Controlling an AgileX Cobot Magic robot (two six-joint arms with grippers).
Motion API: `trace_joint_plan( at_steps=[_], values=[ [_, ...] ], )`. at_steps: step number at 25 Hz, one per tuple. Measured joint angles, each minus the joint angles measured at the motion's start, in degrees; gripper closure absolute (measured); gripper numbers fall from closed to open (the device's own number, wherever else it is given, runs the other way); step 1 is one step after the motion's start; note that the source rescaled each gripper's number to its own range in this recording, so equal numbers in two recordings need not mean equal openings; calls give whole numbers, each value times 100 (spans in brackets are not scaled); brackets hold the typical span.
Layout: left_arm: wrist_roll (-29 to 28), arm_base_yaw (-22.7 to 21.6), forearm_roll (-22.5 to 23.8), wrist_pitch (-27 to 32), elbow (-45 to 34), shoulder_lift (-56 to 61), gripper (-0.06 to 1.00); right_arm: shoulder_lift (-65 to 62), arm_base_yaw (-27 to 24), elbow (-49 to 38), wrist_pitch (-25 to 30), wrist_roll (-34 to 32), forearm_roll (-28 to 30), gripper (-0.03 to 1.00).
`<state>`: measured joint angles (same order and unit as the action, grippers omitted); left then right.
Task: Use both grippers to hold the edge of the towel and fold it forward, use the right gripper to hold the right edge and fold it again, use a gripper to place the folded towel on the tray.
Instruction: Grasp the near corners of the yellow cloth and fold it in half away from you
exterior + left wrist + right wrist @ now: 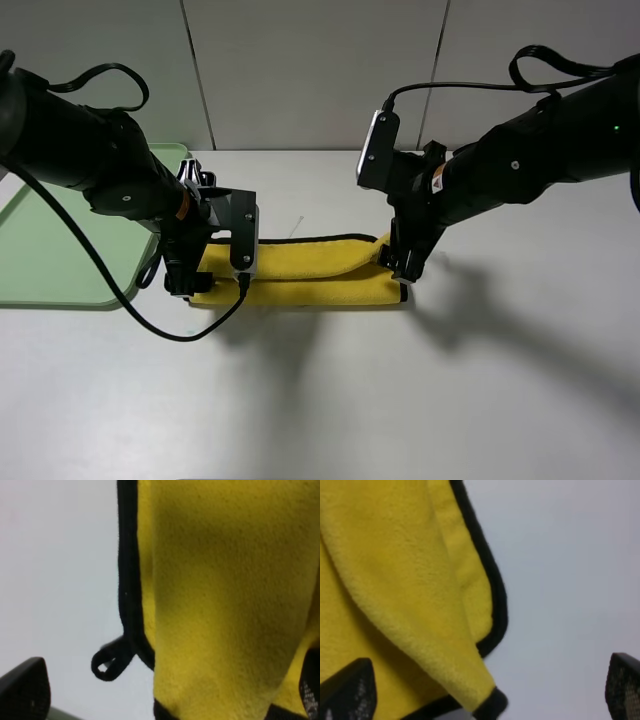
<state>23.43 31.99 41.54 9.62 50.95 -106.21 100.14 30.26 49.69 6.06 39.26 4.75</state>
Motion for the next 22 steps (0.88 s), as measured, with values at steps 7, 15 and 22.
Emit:
trace_joint_plan(
  at_steps=[7, 15, 22],
  values=[
    [0, 0, -21, -157, 0, 0, -6, -471, 0, 0, 192, -166, -5, -3],
    [0, 0, -21, -326, 0, 0, -6, -1010, 0, 0, 959, -891, -28, -3],
    [-69, 0, -85, -591, -5, 0, -6, -1876, 0, 0, 1595, -1587, -44, -3]
  ],
)
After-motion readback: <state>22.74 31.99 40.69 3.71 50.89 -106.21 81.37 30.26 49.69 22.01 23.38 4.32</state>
